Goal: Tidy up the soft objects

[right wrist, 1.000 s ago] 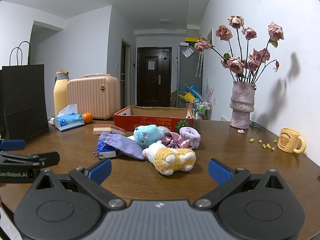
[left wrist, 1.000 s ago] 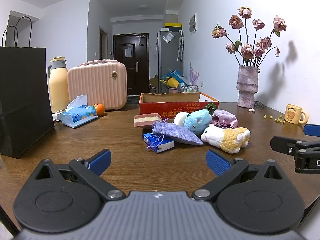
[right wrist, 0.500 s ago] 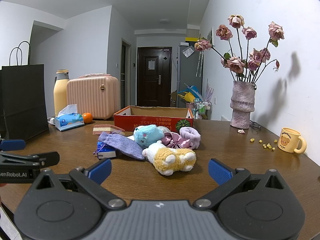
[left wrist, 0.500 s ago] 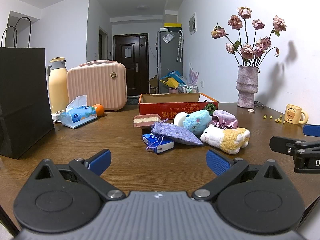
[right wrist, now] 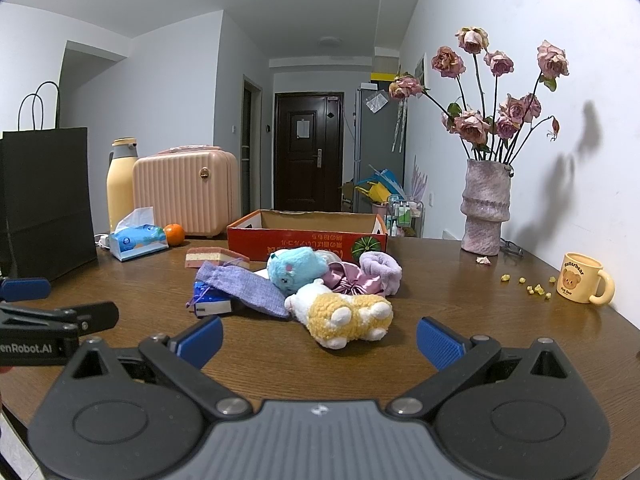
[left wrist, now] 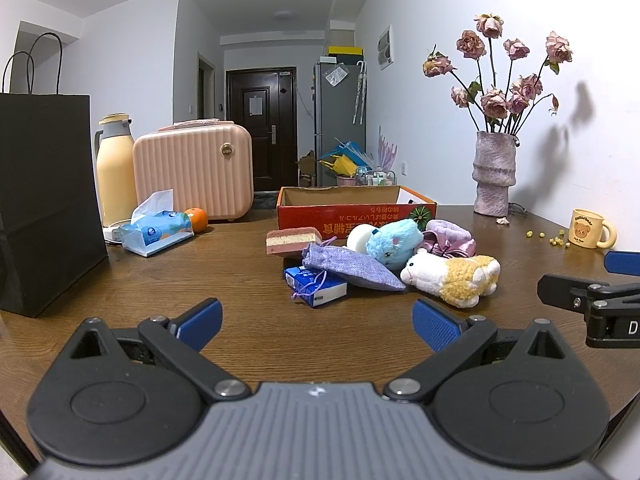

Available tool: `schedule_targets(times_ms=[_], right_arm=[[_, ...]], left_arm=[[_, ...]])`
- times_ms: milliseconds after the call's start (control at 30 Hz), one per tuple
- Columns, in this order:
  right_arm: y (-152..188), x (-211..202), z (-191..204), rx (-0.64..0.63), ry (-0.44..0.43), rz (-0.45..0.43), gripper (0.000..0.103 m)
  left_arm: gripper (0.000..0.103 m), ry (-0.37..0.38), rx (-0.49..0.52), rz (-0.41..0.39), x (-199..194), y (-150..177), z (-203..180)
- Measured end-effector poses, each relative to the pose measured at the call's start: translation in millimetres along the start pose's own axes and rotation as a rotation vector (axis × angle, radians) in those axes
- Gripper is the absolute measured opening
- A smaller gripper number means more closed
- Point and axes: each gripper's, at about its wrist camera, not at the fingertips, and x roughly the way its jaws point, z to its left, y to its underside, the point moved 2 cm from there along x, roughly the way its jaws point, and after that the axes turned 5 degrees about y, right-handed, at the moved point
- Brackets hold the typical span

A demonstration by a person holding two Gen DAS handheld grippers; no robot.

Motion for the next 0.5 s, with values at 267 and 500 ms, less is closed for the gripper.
schedule_targets(times_ms=[267, 500], right_arm=[[0.5, 0.7, -0.4, 0.001, 0.0, 0.001, 0.103], [-1.2, 1.9, -0.7, 0.001, 0.0, 0.002, 0.103]], left_arm=[[0.103, 0.0, 0.001, 0.0, 0.5, 0.2, -0.9], [0.103, 0.002, -0.004, -0.002, 2.4, 0.2, -2.7]])
